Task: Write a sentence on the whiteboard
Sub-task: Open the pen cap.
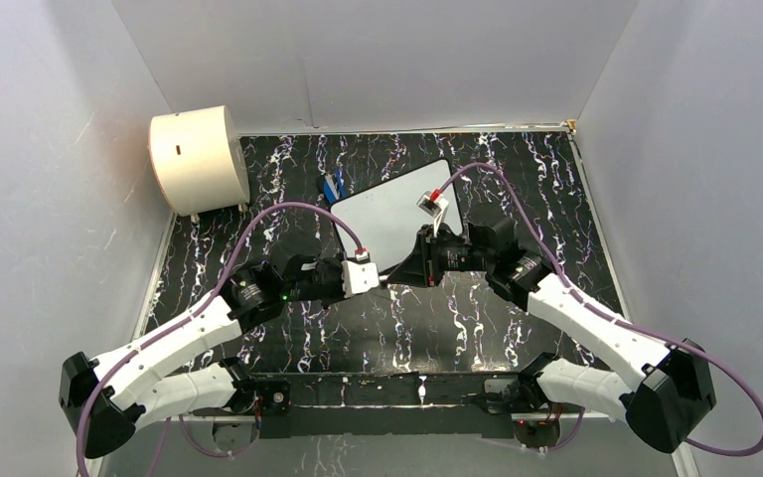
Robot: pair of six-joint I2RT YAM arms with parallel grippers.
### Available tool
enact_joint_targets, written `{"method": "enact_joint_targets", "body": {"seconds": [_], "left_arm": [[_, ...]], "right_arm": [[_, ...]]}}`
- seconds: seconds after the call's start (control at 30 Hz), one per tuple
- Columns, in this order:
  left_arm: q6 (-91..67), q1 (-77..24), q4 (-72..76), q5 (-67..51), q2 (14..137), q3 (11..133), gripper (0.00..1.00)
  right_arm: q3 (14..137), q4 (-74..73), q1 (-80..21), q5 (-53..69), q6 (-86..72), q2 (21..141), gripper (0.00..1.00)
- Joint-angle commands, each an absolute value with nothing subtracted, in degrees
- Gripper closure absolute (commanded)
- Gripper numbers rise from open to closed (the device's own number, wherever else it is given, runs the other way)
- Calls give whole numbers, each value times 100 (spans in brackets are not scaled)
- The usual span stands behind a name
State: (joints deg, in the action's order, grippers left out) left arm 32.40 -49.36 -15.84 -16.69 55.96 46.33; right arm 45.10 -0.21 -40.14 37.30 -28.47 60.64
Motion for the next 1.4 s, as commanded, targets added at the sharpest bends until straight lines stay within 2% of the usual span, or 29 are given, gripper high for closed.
{"method": "enact_joint_targets", "body": {"seconds": [0.0,0.2,0.53,0.8,1.37], "left_arm": [[3371,-4913,-1421,-1668,5484,4598,100],[3436,-4914,-1450,-1671,5467,4570,100],[3452,-4913,-1452,-1722,5537,4587,100],[3441,-4913,-1467,-1759,5567,4592,100],[3409,-4913,-1474,-1886,5695,4622,100]], "right_arm": [[4764,-156,-4030,3760,-2927,6195,71],[5038,-430,-4031,3854,-2812,6429,58],[5219,-317,-4030,4036,-2865,6583,55],[5255,-290,-4037,4158,-2883,6700,57],[5295,-317,-4034,4306,-2830,6833,72]]}}
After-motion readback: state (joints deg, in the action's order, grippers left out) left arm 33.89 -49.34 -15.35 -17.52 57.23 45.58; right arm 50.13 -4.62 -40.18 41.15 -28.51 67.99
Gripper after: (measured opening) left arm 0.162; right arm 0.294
